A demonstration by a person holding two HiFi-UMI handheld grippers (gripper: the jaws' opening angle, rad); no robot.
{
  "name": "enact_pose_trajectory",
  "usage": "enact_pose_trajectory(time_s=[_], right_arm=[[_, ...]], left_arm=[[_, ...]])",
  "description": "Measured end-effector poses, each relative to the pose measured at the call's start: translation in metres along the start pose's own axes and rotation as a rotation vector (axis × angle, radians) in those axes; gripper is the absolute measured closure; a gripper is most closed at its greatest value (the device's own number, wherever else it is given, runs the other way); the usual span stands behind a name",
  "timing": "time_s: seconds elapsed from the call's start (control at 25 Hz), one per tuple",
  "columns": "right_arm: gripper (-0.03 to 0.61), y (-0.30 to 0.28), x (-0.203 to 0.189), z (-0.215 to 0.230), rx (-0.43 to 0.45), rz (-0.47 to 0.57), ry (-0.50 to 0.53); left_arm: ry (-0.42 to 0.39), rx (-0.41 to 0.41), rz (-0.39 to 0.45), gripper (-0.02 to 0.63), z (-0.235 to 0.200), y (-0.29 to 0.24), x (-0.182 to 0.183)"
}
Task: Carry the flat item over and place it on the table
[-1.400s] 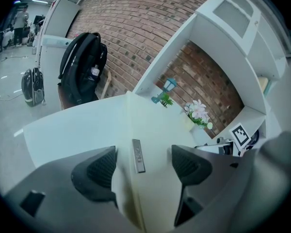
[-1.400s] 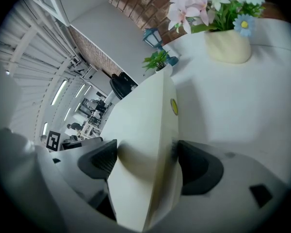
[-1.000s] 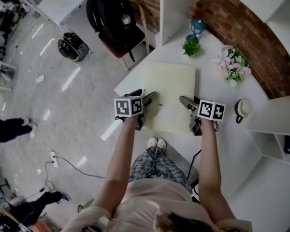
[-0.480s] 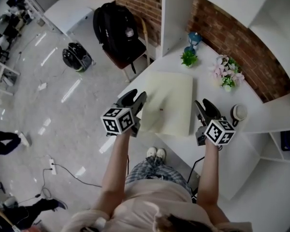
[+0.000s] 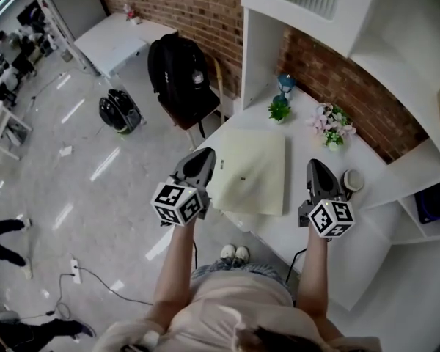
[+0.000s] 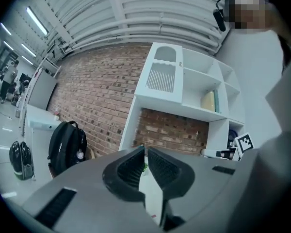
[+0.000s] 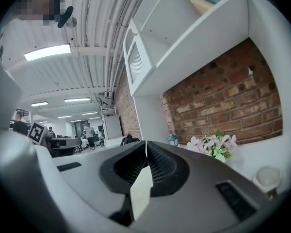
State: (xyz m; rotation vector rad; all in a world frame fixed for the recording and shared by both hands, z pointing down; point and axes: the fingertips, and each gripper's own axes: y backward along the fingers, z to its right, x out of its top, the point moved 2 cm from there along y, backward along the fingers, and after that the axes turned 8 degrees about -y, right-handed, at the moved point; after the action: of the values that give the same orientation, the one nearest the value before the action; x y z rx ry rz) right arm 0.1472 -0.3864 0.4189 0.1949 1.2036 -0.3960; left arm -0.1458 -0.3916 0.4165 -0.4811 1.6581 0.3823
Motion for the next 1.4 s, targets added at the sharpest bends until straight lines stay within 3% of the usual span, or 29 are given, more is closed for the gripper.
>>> enact_pose_trajectory(time_s=[0.2,0.6,1.4], right_arm=[[0.56,0.019,0.021,-0.003,-0.024,0.069,0.047],[0.561,0.044,0.034,-0.002,-0.073,0.141,0.105],[0.563,0.048,0.028,0.009,-0.1,0.099,0.132]], left_arm=[[-0.068,-0.01,0.034,0.584,0.009,0.009,0.016],[-0.05,-0.009,0.049,0.586,0.014,0.017,0.023],[-0.009,-0.015,0.036,0.586,0.017,0.018,0.016]])
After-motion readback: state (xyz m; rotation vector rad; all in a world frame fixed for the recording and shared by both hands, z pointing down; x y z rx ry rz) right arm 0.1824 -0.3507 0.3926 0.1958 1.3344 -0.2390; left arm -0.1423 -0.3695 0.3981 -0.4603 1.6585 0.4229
